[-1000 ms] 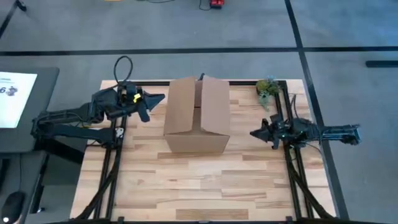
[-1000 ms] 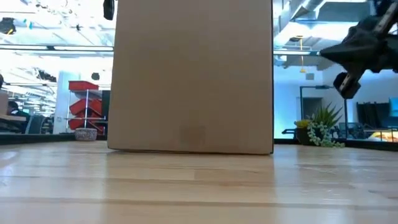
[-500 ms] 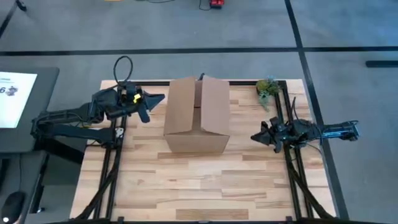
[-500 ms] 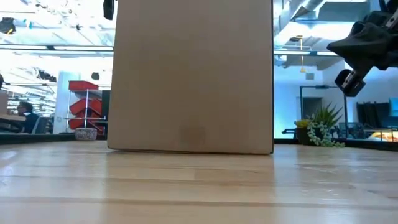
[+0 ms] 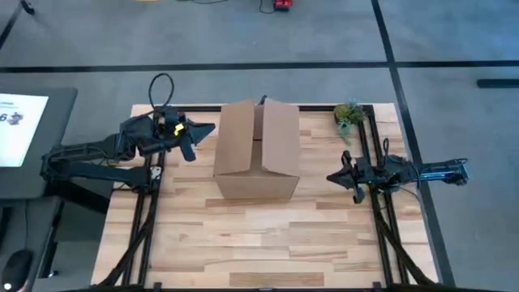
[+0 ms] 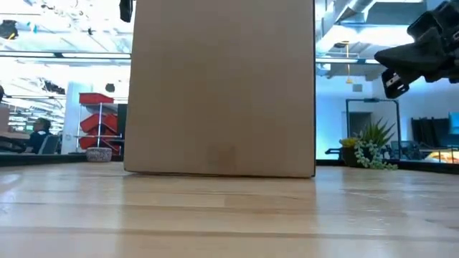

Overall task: Wrap mug
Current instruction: Return to Home Position

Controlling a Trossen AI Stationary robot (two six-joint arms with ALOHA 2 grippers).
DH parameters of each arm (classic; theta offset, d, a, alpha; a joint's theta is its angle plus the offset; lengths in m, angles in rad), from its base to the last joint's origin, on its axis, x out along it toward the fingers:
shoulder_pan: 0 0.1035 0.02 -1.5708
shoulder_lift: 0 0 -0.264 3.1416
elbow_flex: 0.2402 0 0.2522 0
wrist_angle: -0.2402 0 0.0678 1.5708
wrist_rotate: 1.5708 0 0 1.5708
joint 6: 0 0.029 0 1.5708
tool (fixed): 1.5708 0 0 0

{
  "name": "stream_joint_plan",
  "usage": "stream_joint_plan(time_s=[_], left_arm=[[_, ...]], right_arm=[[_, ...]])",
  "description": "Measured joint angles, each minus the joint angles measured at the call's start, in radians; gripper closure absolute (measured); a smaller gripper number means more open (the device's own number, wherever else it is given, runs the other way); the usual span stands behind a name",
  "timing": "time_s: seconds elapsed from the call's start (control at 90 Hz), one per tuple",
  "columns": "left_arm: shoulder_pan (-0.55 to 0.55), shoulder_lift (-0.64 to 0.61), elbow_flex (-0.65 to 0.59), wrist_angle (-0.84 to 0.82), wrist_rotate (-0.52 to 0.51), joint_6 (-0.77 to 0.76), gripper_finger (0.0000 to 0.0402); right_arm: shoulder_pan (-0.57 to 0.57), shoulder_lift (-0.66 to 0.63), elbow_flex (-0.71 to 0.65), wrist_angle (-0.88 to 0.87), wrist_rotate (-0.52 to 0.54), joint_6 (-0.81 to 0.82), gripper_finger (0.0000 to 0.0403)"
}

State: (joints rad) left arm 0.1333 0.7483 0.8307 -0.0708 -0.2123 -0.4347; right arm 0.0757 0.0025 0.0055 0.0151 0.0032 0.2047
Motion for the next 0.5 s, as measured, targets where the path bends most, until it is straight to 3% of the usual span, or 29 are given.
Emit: stream_joint_plan(time_s=[0.233,0.5], left_arm=[[0.0,0.021,0.0,-0.029,0.023,0.026,0.0402],[0.0,0.033,0.0,-0.236,0.01,0.014,0.0402]], right_arm=[[0.0,0.0,0.0,-0.004,0.0,-0.001,0.0403],[0.0,0.0,0.0,-0.007,0.0,-0.002,0.0403]])
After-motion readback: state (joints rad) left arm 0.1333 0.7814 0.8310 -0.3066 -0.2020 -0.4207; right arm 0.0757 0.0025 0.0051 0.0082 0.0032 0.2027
